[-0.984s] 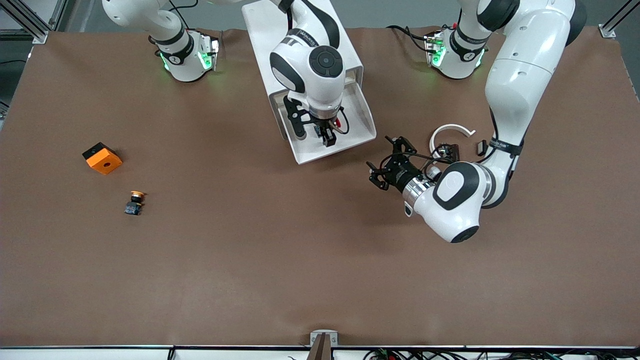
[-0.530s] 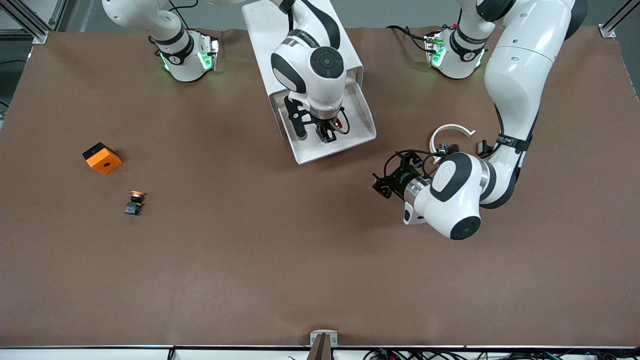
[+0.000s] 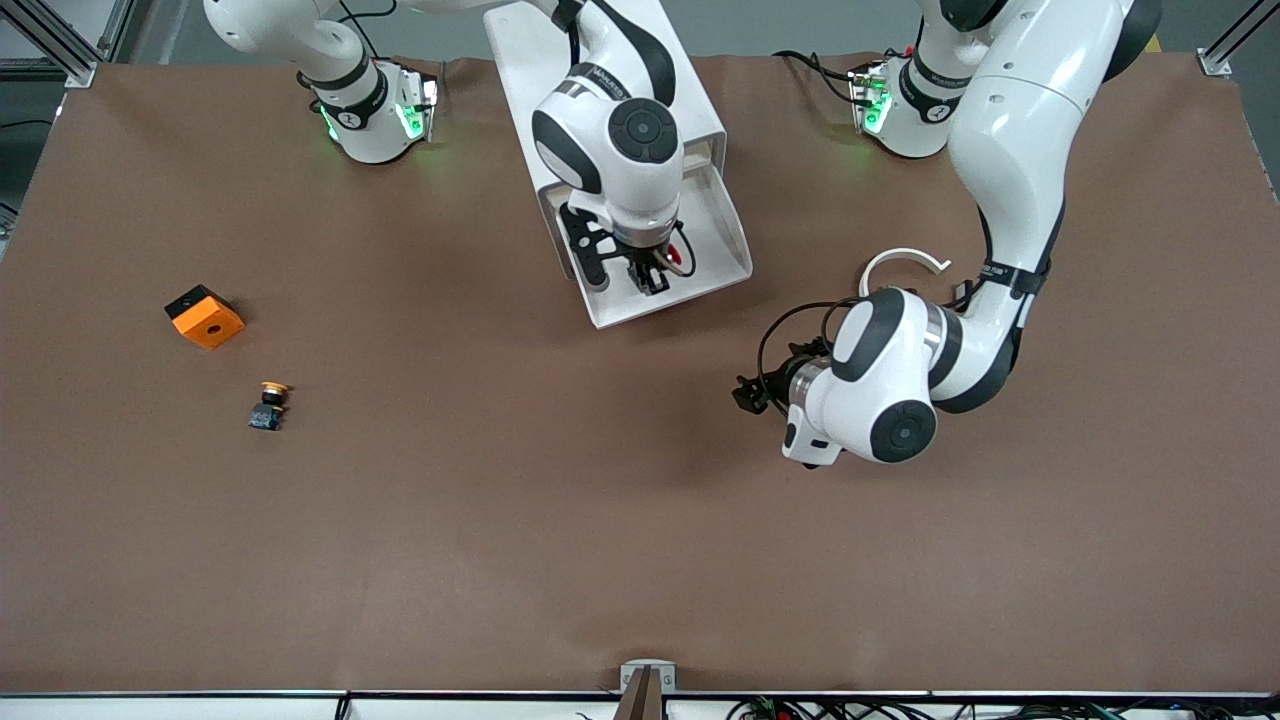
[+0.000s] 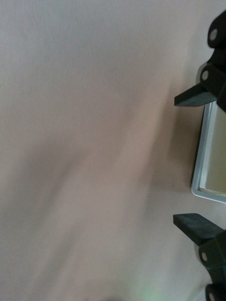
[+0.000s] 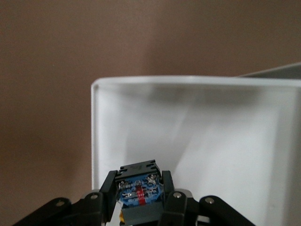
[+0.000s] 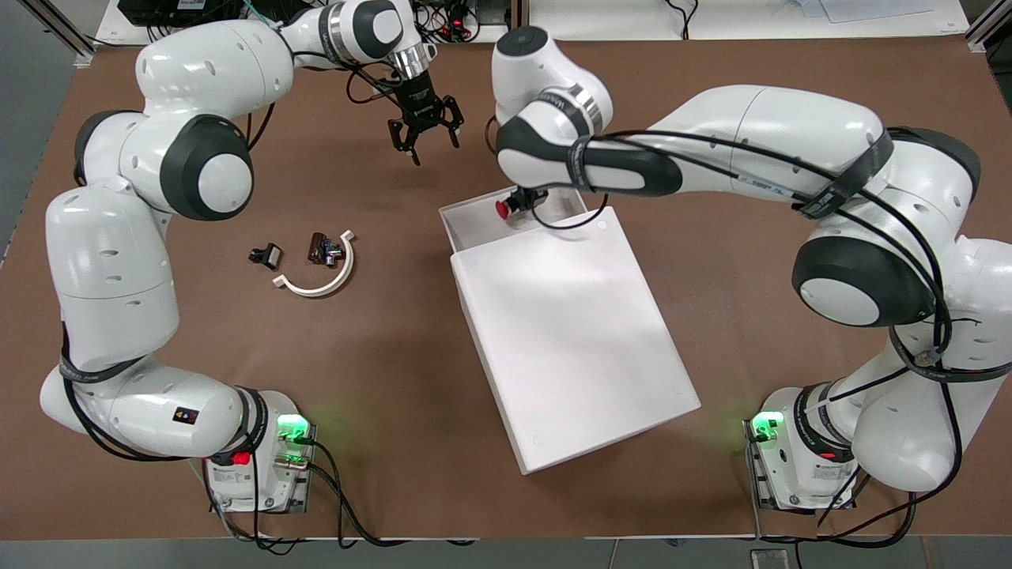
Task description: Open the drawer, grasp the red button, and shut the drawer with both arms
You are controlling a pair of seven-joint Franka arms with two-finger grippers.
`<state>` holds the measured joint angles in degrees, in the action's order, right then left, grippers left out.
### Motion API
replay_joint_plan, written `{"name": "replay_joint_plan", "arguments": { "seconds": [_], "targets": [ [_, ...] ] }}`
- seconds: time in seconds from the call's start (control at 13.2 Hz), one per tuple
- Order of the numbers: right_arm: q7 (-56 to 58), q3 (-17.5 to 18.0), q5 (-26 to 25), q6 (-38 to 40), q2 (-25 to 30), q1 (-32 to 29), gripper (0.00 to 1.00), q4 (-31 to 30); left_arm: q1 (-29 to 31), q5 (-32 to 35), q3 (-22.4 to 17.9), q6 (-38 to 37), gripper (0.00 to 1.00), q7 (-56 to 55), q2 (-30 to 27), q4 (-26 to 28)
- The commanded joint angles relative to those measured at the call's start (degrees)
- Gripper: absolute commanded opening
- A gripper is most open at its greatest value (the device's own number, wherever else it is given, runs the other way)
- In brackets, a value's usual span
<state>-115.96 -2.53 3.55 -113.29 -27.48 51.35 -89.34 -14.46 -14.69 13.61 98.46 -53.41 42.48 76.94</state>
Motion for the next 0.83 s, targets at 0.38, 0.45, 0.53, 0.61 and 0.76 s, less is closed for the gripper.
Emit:
{"name": "replay_joint_plan", "arguments": {
  "seconds": [0.38,0.45,0.53,0.61,0.76],
  "targets": [
    [31.5,0.4,0.5,13.1,10.2,-15.6,0.0,0.8,-3.2,2.7,-1.0,3.1,1.0,-0.1,-2.3,0.8],
    [36.5,0.3,0.5,13.8,11.3,-18.2,0.0,0.1,-3.1,2.7,-0.7,3.4,1.0,0.0,-2.3,0.8],
    [40.9,0.3,0.5,13.9,12.4,-20.7,0.0,-0.8,-3.1,2.7,-0.8,4.1,1.0,0.1,-2.0,0.8],
    [45.6,0.3,0.5,13.9,13.2,-22.7,0.0,-1.4,-3.3,2.9,-0.8,6.7,1.0,0.1,-1.9,1.0],
    [56.1,0.3,0.5,14.1,14.5,-27.7,0.0,-1.7,-4.2,3.3,-0.8,9.6,1.0,0.1,-1.9,1.9]
  ]
}}
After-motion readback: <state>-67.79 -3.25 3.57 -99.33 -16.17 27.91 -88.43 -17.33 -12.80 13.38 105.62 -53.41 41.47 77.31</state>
